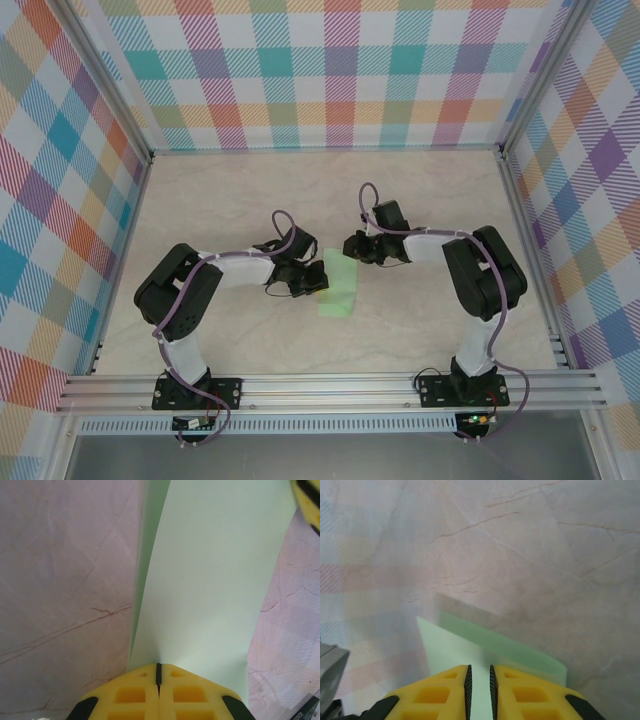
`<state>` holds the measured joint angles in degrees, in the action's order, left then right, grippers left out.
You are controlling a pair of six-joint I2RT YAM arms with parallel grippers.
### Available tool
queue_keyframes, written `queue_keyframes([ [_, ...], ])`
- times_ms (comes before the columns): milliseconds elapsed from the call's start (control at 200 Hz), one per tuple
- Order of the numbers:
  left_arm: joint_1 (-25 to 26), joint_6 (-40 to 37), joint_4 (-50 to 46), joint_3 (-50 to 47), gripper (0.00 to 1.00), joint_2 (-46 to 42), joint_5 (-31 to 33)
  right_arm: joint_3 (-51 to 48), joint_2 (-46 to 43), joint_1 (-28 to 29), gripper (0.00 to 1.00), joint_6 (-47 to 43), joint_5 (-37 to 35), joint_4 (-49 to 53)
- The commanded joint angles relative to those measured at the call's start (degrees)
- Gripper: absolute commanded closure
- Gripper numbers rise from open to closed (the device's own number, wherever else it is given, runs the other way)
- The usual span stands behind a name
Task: Fold a paper plane with a square sheet of paper (pick it up from the middle)
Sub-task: Fold the square sheet of paper in half at the center of the table.
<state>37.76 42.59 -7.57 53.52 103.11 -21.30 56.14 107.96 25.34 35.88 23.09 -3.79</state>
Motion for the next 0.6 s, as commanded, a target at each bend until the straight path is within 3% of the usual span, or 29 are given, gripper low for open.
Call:
queue_keyframes([
  [0,0.0,-0.5,-12.6,-2.6,1.0,2.7,6.3,1.7,1.8,-0.6,0.81,0.5,-0.8,0.9],
  [335,0.0,-0.6,-12.5,-3.3,1.0,2.8,6.2,1.8,2.0,-6.3,0.81,-0.4,-3.4,1.2],
  [600,0.0,-0.4,-12.3,-2.8,1.0,2.7,6.2,-3.2,-11.4,-4.0,0.8,1.4,-1.0,5.7],
])
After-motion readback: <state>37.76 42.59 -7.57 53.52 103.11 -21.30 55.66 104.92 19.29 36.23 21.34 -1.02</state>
